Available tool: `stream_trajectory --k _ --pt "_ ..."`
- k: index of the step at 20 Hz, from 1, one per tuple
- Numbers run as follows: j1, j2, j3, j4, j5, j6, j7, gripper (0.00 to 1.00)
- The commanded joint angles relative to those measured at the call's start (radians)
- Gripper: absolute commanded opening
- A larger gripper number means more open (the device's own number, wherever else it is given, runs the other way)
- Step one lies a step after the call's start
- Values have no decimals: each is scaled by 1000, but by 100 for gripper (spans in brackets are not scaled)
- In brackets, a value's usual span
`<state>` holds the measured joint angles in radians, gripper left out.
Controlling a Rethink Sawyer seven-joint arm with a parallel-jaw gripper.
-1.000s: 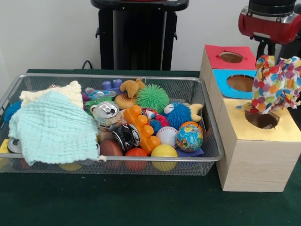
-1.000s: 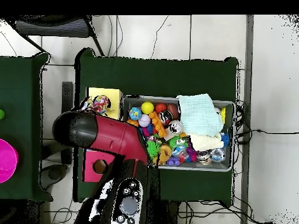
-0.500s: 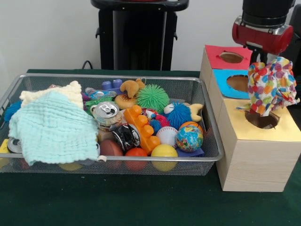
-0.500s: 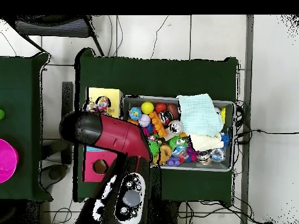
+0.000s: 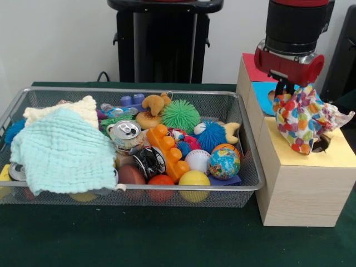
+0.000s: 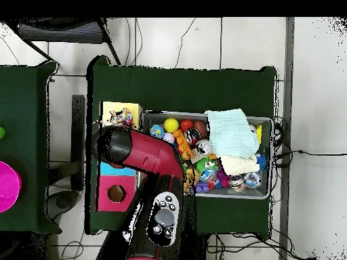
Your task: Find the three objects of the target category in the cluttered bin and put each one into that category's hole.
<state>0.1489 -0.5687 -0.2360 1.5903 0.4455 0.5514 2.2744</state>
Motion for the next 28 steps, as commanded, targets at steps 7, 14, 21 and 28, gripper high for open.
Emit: stream_trajectory --k 7,14,21,28 --pt "-29 49 70 -66 -64 -31 44 0" --pt "-43 43 90 -67 -86 -19 -5 100" --pt "-26 37 63 -71 -98 37 61 100" --pt "-34 -38 40 0 -114 78 63 100"
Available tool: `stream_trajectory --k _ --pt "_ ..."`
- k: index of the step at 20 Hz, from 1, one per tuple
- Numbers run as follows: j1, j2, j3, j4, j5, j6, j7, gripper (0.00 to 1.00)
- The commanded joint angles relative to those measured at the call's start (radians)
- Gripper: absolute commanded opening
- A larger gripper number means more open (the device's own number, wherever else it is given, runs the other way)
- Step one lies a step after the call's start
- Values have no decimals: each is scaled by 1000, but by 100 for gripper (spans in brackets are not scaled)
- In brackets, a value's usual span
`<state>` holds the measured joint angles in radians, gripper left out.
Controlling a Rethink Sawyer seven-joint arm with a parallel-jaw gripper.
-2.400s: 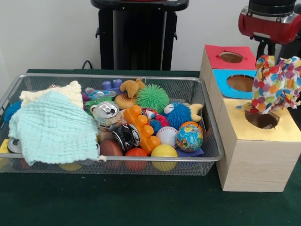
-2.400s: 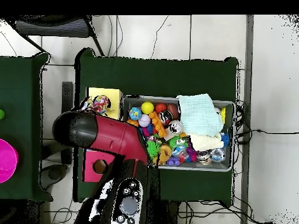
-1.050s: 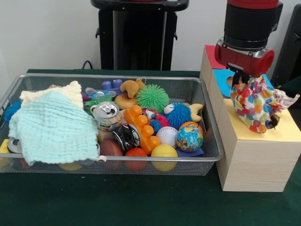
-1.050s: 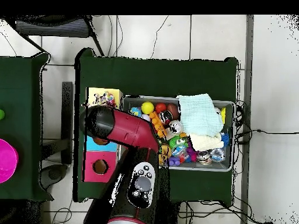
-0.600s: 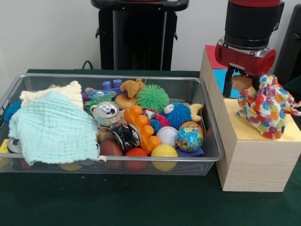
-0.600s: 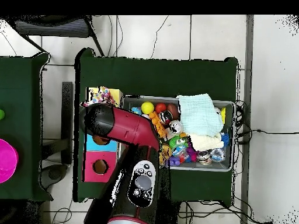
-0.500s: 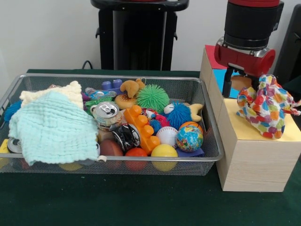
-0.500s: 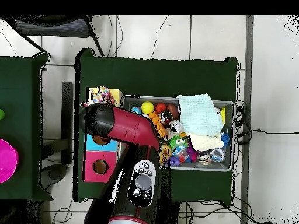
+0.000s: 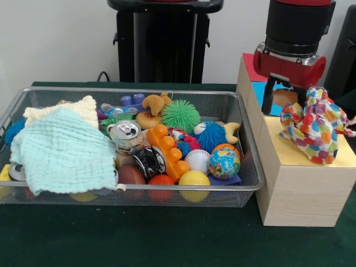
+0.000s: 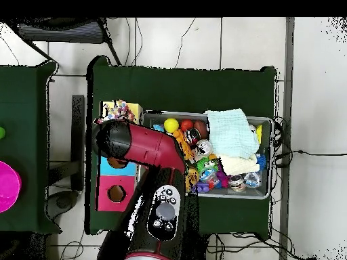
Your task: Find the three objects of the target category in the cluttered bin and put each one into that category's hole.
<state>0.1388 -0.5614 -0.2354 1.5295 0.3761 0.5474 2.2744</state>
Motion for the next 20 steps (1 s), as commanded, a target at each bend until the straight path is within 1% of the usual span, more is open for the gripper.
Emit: stream_trajectory --k 1,4,7,9,10,12,14,16,20 --pt "-29 -71 36 84 -50 102 54 100" --pt "-42 -152 30 147 -61 140 24 100" --pt "-62 -195 37 186 -68 156 0 100" --pt "-67 -211 39 198 -72 164 -2 100" --pt "-66 -208 41 192 -73 167 3 100" --pt "-68 -218 43 204 -77 163 7 100" --pt "-54 -184 56 179 -75 152 36 100" --pt "-55 -178 61 172 -76 152 43 100" --pt "-55 -191 66 186 -76 140 52 100"
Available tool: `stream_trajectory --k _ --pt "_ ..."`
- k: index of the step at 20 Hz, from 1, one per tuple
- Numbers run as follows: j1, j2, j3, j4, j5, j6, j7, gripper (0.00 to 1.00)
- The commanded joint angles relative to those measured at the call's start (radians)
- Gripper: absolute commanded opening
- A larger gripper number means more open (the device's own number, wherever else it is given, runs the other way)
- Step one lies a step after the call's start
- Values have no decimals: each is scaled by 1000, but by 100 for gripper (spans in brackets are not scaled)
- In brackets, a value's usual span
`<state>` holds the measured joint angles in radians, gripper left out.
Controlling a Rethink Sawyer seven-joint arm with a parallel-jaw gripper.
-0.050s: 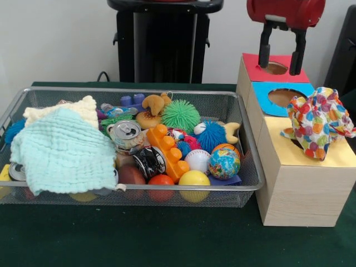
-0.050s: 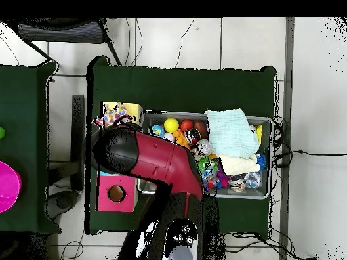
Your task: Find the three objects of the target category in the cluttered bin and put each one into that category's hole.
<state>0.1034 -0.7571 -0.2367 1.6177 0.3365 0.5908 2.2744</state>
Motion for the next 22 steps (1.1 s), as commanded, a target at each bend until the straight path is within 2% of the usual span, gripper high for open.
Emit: stream_trajectory --k 1,5,9,10,16,22 --pt "-18 0 65 97 -38 97 55 100" --pt "-3 -21 48 71 -46 99 71 100" --pt "19 -10 30 30 -76 56 77 100" --pt "22 -9 29 26 -81 46 78 0" --pt "71 11 -6 -51 -65 83 183 0" --pt "96 58 -16 -90 -36 59 219 0"
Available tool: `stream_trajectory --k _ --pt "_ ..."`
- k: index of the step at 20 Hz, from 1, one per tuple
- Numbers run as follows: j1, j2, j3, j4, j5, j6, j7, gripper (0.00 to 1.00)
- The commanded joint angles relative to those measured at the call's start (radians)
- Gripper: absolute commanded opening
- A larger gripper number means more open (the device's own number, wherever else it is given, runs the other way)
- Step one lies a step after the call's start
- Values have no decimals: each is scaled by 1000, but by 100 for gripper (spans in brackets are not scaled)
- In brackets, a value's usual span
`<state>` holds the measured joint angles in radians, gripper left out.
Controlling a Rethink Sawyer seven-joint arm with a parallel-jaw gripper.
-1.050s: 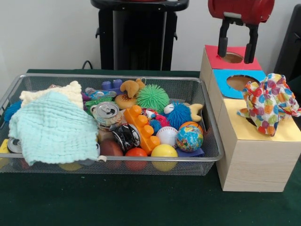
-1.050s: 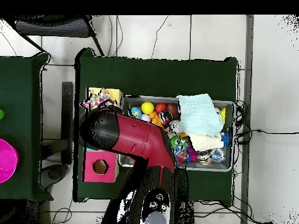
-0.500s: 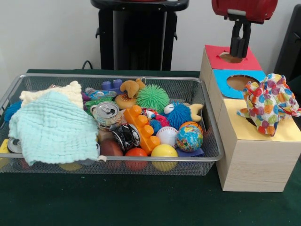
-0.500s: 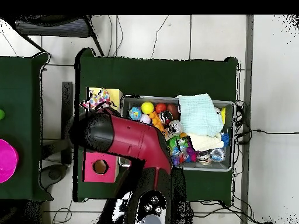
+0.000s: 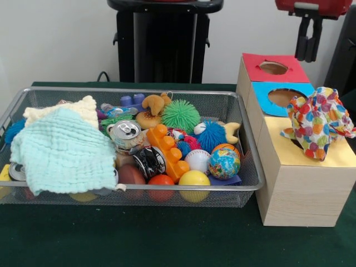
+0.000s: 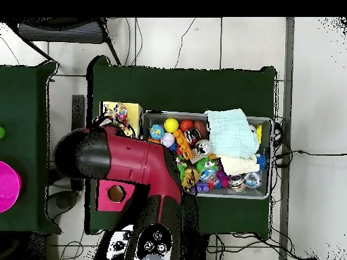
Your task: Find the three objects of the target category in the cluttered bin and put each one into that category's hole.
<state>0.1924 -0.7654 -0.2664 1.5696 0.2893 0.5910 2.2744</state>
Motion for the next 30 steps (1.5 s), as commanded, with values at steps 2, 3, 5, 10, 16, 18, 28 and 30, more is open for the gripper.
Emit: stream_trajectory --k 2,3,5,10,16,18,28,30 --pt "12 79 15 -42 20 44 224 0" --pt "12 88 17 -46 24 38 226 0" --pt "11 104 20 -53 30 23 227 0" --pt "-5 132 39 -44 40 -23 205 0" --pt "-33 166 76 -12 52 -96 173 0" --pt "-32 169 74 -8 52 -104 175 0" --pt "-28 151 73 9 67 -97 185 0" --pt "-22 142 66 8 70 -78 189 0"
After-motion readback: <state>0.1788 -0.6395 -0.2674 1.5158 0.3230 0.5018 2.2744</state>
